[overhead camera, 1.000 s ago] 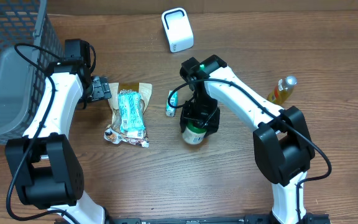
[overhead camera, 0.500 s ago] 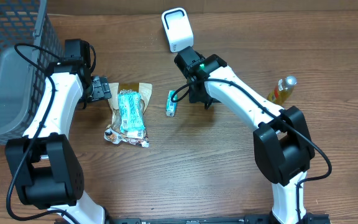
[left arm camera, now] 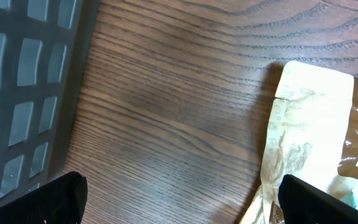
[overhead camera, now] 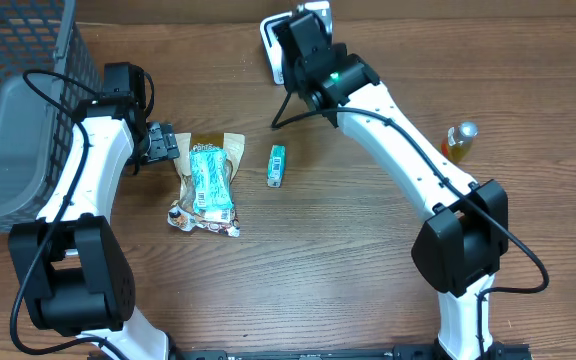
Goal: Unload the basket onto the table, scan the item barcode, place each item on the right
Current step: 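Raise the tub with the right gripper up to the white scanner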
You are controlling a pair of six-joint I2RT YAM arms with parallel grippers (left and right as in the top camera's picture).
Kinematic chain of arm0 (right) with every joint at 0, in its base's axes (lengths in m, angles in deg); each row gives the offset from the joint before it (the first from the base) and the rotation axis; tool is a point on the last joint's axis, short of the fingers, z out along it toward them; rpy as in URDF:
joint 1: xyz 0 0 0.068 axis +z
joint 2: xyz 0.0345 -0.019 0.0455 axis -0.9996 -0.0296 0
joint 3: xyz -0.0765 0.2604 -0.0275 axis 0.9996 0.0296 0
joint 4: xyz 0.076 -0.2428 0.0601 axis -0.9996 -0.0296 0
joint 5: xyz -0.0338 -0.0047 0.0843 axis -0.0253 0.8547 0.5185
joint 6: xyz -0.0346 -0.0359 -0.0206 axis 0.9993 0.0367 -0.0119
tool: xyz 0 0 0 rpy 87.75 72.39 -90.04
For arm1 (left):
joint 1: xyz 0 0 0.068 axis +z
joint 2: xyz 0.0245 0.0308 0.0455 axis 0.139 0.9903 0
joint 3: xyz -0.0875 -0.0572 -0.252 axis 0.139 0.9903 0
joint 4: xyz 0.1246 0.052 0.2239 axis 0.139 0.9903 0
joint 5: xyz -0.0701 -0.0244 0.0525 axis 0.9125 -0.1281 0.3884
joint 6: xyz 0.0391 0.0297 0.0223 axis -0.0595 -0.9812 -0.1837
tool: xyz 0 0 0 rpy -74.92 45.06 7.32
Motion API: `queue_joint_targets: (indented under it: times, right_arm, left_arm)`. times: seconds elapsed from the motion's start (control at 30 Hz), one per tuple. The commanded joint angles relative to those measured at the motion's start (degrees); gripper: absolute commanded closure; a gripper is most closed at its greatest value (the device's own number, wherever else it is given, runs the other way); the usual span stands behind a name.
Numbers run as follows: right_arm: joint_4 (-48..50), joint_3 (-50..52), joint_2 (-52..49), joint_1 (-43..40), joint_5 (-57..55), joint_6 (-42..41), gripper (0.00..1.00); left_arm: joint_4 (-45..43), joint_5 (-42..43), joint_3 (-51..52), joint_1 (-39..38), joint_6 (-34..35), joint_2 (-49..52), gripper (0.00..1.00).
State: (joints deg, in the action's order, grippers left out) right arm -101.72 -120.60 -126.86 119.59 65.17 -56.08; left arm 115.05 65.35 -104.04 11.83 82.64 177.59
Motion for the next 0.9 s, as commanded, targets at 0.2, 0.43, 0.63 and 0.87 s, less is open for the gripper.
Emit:
queue_joint_targets:
  times: [0.2,0.43,0.63,0.87]
  right_arm:
    - [12.2,-0.8,-2.8,-3.6,8.4,0.0,0.83]
    - [21.8,-0.8,-8.3,-4.7,10.6,0.0,0.82]
    - [31.6,-0.8,-13.0,-4.8,10.7,0.0,0.81]
    - [38.6,-0.8,-15.6,-4.8,10.7,0.0,0.82]
  left_arm:
    - [-0.1,-0.8,-0.3,-0.2,-0.2,0.0,0.00]
    - [-0.1,-0.8,-0.3,-0.2,-0.2,0.0,0.01]
    - [-0.1,-0.8,-0.3,-0.2,-0.2,0.0,0.01]
    - [-0.1,-0.8,-0.3,-0.2,-0.2,0.0,0.00]
